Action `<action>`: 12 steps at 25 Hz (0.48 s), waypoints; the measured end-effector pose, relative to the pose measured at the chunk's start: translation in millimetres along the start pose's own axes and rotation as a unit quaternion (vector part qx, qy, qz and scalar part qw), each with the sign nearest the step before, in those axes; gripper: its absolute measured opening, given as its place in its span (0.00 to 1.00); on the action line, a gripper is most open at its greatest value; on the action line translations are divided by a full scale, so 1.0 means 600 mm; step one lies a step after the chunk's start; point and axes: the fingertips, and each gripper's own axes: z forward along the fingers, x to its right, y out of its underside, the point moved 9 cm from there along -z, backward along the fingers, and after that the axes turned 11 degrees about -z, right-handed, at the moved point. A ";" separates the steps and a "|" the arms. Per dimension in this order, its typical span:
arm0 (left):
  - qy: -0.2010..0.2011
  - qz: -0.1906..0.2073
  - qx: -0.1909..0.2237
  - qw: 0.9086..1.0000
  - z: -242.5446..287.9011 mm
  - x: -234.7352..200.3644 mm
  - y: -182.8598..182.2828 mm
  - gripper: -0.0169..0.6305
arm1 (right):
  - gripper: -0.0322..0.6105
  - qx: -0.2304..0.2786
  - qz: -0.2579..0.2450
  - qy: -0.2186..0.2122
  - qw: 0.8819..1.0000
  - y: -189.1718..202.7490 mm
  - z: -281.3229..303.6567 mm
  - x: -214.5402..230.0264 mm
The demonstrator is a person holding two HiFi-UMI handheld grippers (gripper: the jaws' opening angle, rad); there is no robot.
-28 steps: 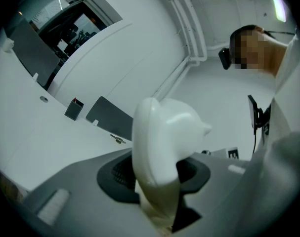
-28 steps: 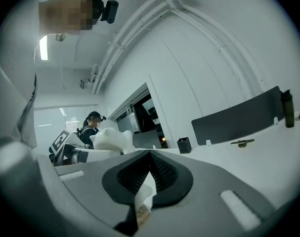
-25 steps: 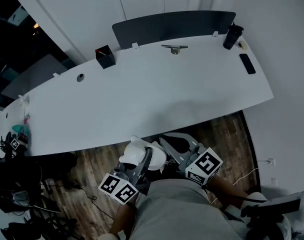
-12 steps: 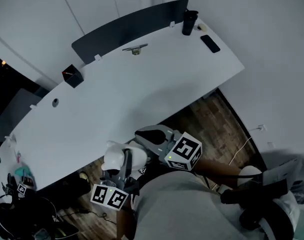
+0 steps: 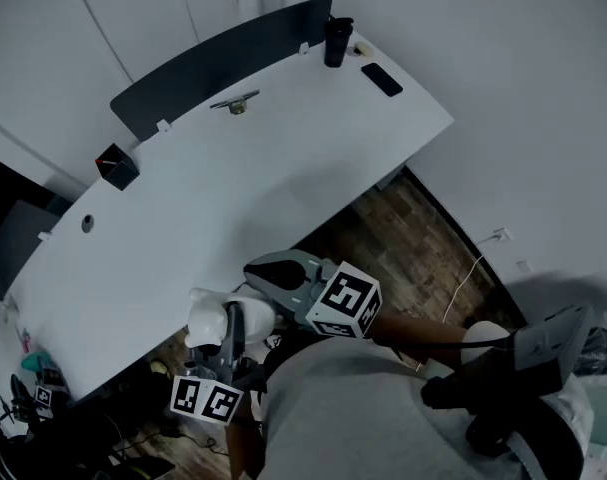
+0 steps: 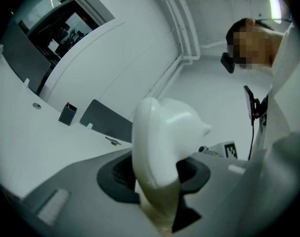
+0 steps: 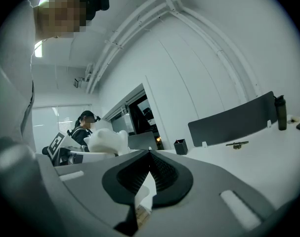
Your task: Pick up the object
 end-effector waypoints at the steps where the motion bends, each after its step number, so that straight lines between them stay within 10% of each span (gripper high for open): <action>1: 0.000 -0.001 0.000 1.000 -0.002 0.000 0.001 0.27 | 0.05 0.000 -0.001 -0.001 1.000 -0.001 0.000 -0.002; 12: 0.004 0.002 0.005 1.000 -0.019 -0.008 -0.012 0.27 | 0.05 0.018 -0.035 0.028 0.999 -0.019 -0.006 -0.020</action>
